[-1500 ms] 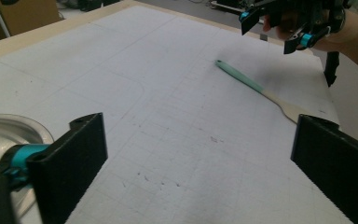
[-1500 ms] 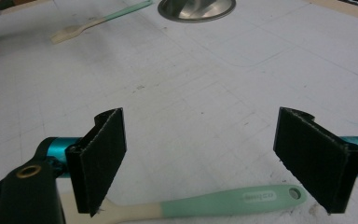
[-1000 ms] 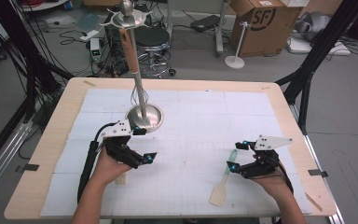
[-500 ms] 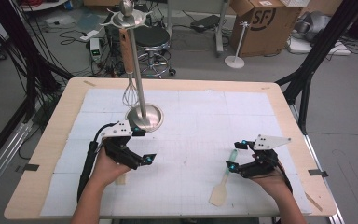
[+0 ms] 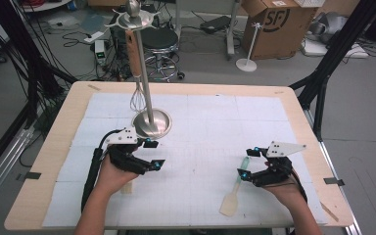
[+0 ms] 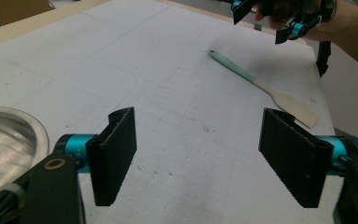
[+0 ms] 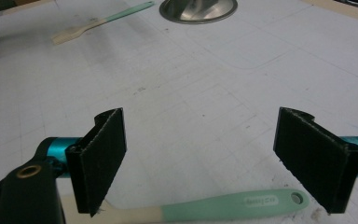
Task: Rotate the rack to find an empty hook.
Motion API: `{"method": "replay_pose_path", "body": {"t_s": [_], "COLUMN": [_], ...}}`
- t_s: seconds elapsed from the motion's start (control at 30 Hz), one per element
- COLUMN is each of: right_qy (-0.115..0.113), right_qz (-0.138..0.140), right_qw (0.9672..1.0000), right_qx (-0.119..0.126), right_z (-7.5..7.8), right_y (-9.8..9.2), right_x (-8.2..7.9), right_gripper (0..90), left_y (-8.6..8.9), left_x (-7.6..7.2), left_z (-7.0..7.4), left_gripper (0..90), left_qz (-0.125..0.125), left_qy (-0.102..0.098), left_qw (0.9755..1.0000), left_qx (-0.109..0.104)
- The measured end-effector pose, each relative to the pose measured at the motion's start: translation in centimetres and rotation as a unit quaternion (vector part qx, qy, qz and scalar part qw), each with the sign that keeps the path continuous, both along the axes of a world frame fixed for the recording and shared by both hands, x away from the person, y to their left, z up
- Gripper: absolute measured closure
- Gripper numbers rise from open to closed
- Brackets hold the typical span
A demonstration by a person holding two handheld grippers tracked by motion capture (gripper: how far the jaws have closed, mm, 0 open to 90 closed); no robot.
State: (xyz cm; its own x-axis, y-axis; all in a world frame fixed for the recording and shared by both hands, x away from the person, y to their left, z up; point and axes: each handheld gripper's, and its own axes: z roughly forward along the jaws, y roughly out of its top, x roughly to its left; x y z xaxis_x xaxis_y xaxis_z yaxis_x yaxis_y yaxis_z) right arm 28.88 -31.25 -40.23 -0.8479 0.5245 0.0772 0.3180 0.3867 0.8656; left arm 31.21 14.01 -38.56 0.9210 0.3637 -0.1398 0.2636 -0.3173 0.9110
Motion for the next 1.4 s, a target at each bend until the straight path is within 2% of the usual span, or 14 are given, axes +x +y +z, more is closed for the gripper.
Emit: {"method": "replay_pose_path", "body": {"t_s": [0.13, 0.43, 0.67, 0.87, 0.97, 1.1, 1.23, 1.4], "right_qy": [0.000, 0.002, 0.001, 0.002, 0.003, 0.006, 0.005, -0.005], "right_qz": [0.000, -0.001, 0.001, 0.003, 0.006, 0.019, 0.022, 0.024], "right_qw": [1.0000, 1.0000, 1.0000, 1.0000, 1.0000, 0.9998, 0.9996, 0.9995], "right_qx": [0.000, -0.002, -0.001, -0.001, 0.000, 0.003, 0.015, 0.020], "right_z": [0.0, -0.1, -0.1, -0.1, -0.1, -0.1, 0.6, 2.0], "right_y": [0.0, 0.1, 0.1, 0.1, 0.2, 0.3, 0.4, 0.9], "right_x": [0.0, 0.0, 0.0, 0.1, 0.1, 0.2, 0.5, 1.0], "right_gripper": [16.3, 16.3, 16.3, 16.8, 17.6, 22.2, 27.9, 33.5], "left_y": [0.0, 0.1, -0.1, -0.1, -0.1, 0.2, 0.1, 0.0], "left_x": [0.0, -0.1, -0.1, -0.1, -0.1, -0.1, -0.1, -0.1], "left_z": [0.0, 0.1, 0.0, 0.0, 0.1, 0.2, 0.2, 0.1], "left_gripper": [33.6, 50.3, 50.5, 45.4, 39.1, 35.9, 32.2, 29.4], "left_qz": [0.003, 0.001, -0.003, -0.009, 0.006, 0.005, 0.005, 0.007], "left_qy": [0.000, 0.001, 0.003, 0.004, -0.005, -0.005, -0.006, -0.007], "left_qw": [1.0000, 1.0000, 1.0000, 0.9999, 1.0000, 1.0000, 1.0000, 1.0000], "left_qx": [0.004, 0.006, 0.008, 0.008, 0.004, -0.001, -0.005, 0.001]}}
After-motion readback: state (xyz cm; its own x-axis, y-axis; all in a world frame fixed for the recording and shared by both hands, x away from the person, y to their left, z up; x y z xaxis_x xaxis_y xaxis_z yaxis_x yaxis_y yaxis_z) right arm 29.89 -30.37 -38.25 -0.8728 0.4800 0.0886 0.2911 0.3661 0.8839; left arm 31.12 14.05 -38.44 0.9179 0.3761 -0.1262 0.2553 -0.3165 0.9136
